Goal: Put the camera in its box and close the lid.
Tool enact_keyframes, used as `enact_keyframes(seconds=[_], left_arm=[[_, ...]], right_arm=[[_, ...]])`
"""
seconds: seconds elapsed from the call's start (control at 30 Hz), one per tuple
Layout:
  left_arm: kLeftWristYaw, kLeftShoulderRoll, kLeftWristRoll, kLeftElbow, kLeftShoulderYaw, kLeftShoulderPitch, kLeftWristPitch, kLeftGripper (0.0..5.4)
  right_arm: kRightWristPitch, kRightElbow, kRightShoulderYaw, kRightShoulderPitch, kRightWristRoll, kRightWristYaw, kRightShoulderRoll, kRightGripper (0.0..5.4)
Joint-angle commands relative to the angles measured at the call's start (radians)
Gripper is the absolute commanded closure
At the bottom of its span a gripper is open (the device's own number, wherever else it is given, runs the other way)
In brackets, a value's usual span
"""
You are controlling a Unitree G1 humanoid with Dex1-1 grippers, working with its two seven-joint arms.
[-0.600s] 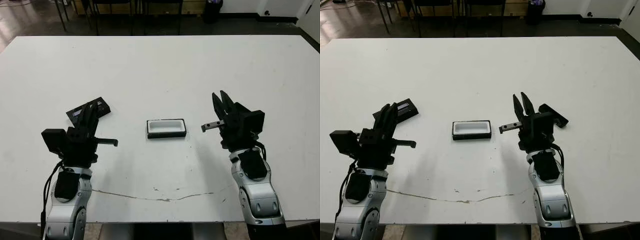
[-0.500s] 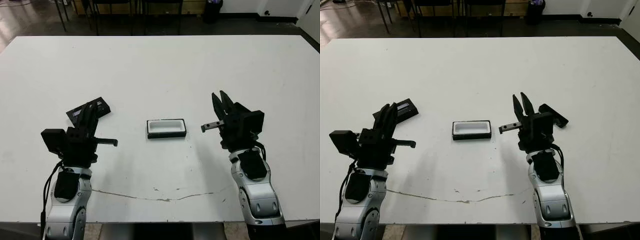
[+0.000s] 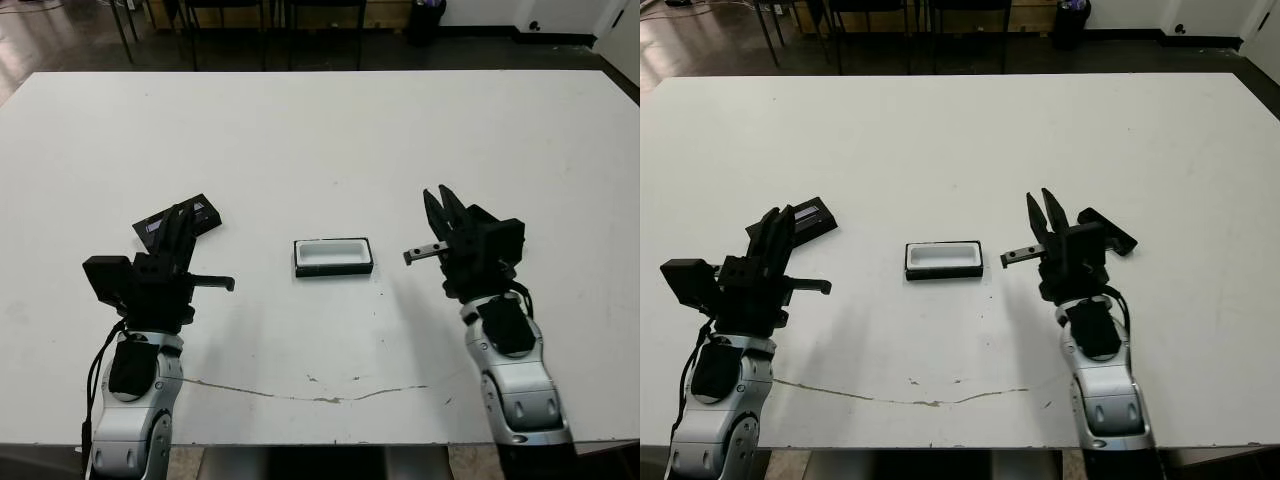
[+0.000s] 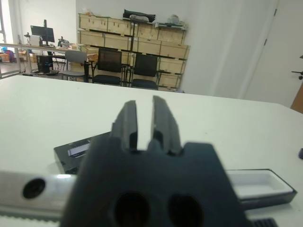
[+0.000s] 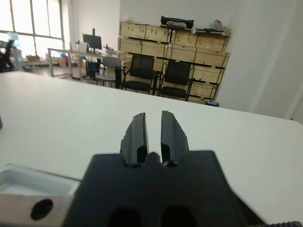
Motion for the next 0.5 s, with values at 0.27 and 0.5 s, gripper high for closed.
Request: enact_keyframes(seconds=[0.27,0.5], left_arm=[[-0.007,0.034,-0.013,-0.014,0.052,0.013,0.012,5.38],[-0.029,0.05,-0.031,0.011,0.073,0.001,-0.012,5.38]], right_arm=[[-0.022,0.158,-0.165,-0.119,0.106,0.144,-0.205,5.4],[-0.018,0.395,-0.179,-0.218,0.118,0.324,-0.383,5.4]])
